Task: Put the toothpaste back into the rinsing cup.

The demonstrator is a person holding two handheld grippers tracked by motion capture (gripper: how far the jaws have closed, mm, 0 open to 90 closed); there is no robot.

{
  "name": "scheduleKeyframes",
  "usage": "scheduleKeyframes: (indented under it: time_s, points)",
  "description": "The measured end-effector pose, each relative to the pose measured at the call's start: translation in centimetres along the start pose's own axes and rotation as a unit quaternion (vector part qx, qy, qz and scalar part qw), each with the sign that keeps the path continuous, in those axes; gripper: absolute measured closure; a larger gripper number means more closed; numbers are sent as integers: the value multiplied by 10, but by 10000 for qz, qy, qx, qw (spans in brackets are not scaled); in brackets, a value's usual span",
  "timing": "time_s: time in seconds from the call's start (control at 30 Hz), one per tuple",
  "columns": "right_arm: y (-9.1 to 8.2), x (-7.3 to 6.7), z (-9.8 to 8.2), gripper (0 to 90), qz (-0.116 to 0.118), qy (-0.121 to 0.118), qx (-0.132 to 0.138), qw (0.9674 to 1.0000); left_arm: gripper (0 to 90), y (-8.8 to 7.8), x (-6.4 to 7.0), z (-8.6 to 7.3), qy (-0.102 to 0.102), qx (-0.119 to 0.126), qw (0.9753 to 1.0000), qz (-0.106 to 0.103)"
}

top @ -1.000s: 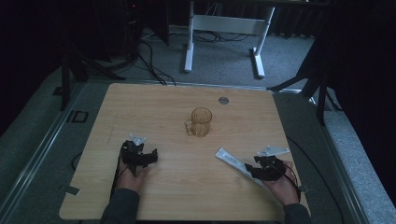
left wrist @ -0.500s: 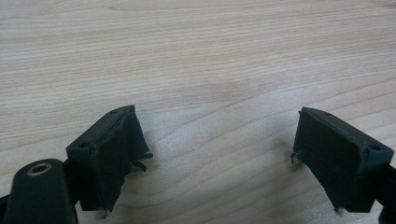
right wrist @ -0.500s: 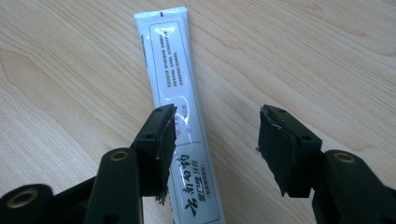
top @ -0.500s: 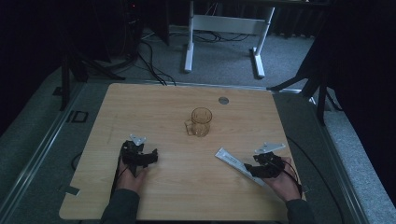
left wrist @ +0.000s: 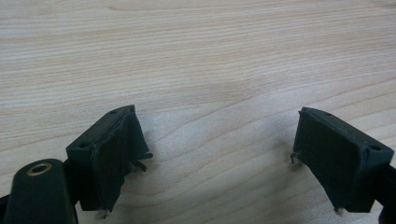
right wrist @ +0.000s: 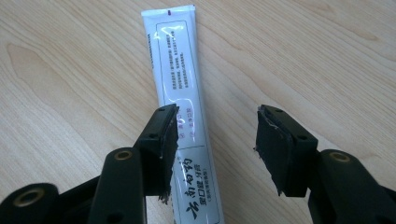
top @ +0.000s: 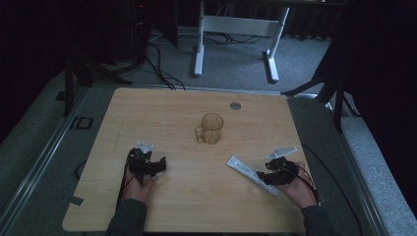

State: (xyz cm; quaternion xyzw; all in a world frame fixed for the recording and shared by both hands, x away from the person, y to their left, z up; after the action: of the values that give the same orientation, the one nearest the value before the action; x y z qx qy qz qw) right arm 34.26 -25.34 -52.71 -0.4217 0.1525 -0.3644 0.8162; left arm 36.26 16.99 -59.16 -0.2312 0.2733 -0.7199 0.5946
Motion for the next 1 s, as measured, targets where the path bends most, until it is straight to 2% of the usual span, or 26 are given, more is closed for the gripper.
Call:
scheduleKeyframes:
  time_s: [0.33, 0.5, 1.0]
  points:
    - [1, -1, 7, 490, 69, -101, -162, 9998, 140, 0, 0, 0, -1, 1, 10000, 0]
    - [2, -3, 12, 533, 167, -133, -261, 9994, 140, 0, 0, 0, -1, 0, 10000, -1]
    - [9, -7, 18, 566, 136, -314, -825, 9960, 140, 0, 0, 0, 1, -2, 10000, 0]
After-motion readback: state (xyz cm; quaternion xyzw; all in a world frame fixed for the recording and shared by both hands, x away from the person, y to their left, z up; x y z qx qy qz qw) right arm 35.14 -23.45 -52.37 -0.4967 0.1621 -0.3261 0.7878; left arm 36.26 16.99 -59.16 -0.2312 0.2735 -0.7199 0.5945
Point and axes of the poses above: each handheld gripper's, and its own axes: y roughly forward along the jaws, z roughly out of its top, x roughly to its right, the point moved 4 cm from there along y, roughly forward along the jaws, and after that the axes turned 3 degrees about x, right-handed, at the moved point
